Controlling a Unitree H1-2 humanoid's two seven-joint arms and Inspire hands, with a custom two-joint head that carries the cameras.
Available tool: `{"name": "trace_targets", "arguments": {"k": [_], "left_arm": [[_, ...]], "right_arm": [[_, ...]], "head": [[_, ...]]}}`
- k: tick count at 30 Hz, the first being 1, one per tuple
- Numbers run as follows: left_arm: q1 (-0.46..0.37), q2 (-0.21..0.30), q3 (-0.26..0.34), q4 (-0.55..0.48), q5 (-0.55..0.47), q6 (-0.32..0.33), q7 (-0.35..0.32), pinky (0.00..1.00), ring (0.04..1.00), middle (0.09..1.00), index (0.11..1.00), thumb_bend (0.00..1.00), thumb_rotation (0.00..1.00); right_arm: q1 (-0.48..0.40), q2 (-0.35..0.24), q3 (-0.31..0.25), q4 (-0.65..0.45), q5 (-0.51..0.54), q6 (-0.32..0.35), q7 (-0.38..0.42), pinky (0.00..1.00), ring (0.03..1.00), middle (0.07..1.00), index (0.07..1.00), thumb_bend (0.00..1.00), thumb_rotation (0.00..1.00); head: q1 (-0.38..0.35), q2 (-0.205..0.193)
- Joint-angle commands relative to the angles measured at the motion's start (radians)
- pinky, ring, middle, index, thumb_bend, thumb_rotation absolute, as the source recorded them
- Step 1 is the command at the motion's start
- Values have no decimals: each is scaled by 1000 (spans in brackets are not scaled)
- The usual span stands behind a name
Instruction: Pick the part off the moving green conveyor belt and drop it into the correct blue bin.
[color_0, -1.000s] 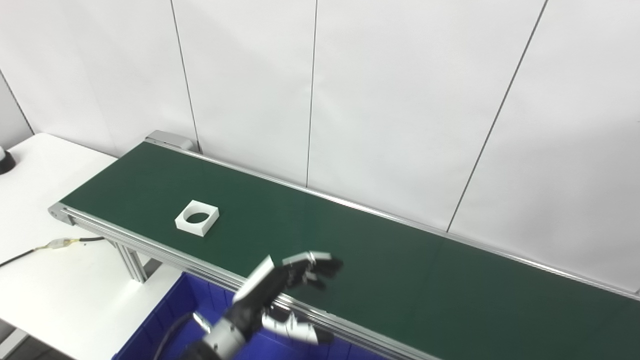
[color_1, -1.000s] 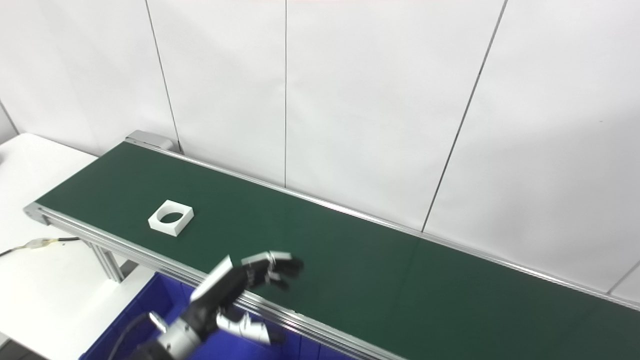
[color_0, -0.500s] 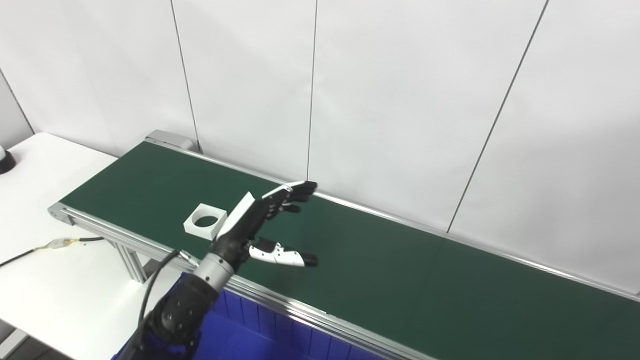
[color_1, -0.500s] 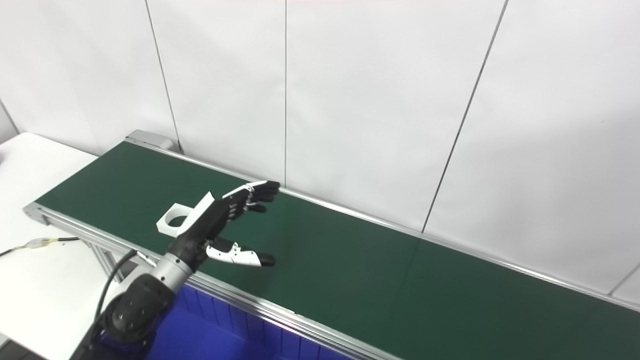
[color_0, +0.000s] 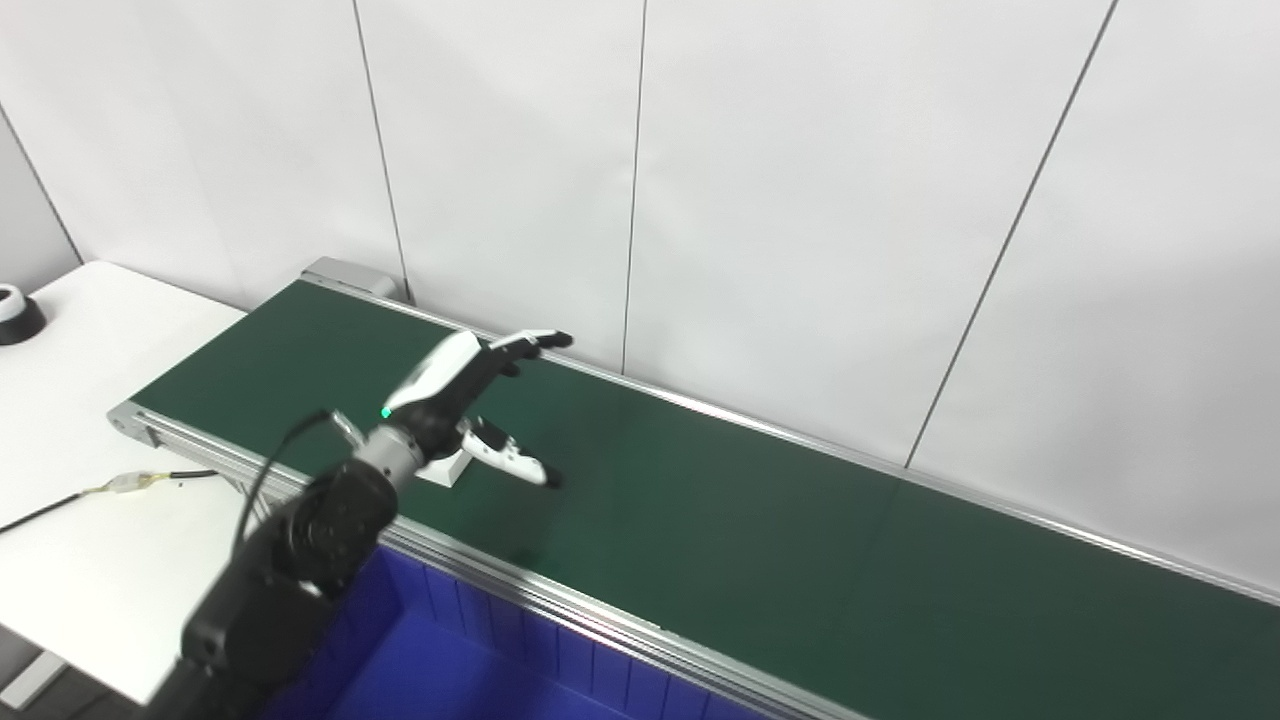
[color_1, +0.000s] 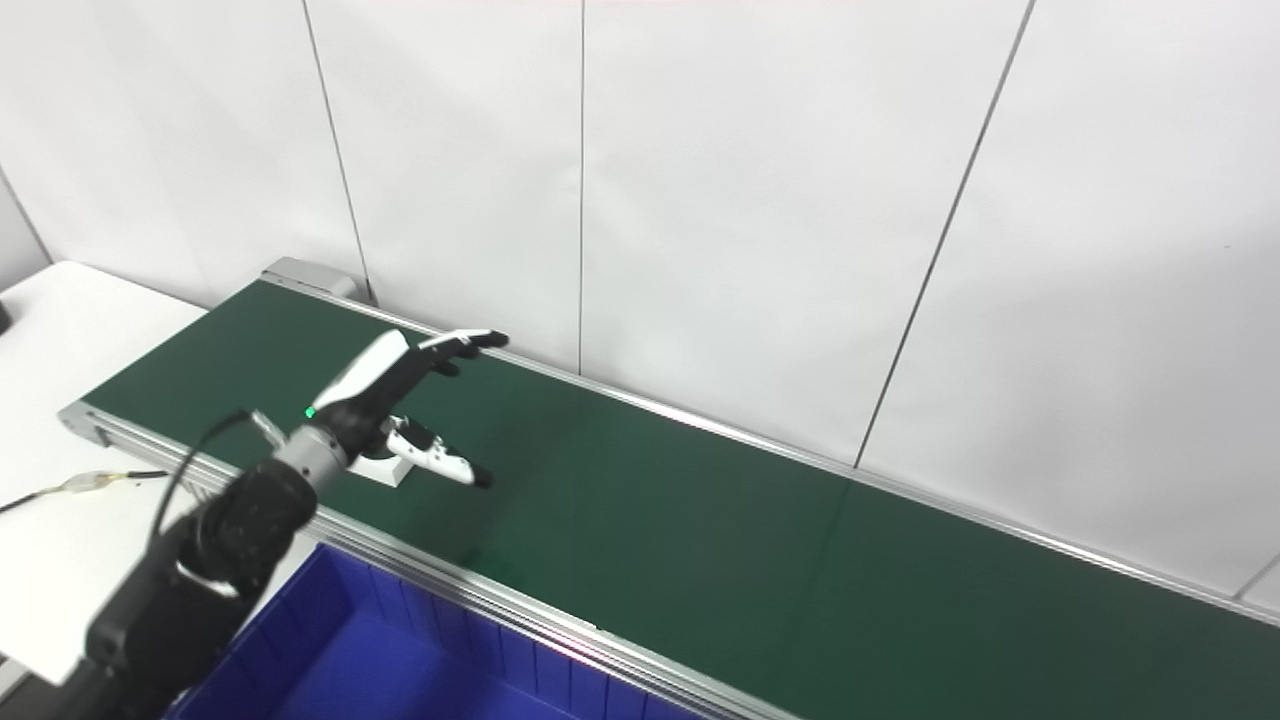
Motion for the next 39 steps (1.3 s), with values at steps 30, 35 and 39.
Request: {"name": "trace_targets", "arguments": {"k": [30,35,39], "left_arm": [[-117,148,-241,205,242,46,-43,780,877,899,860,901,0],[-119,128,-265,231,246,45,-41,788,881,900,860,896,0],[-126,120,-289,259,246,24,-40,794,891,910,865,892,0]], "right_arm": [[-3,2,-2,-35,1,-43,6,736,819,868,914,562,279],[5,4,-2,-49,2,-34,7,731,813,865,908,572,289],[8,5,-1,-50,1,-40,6,712,804,858,900,588,328]], "head": [[-8,18],[-11,20],[-13,21]]}}
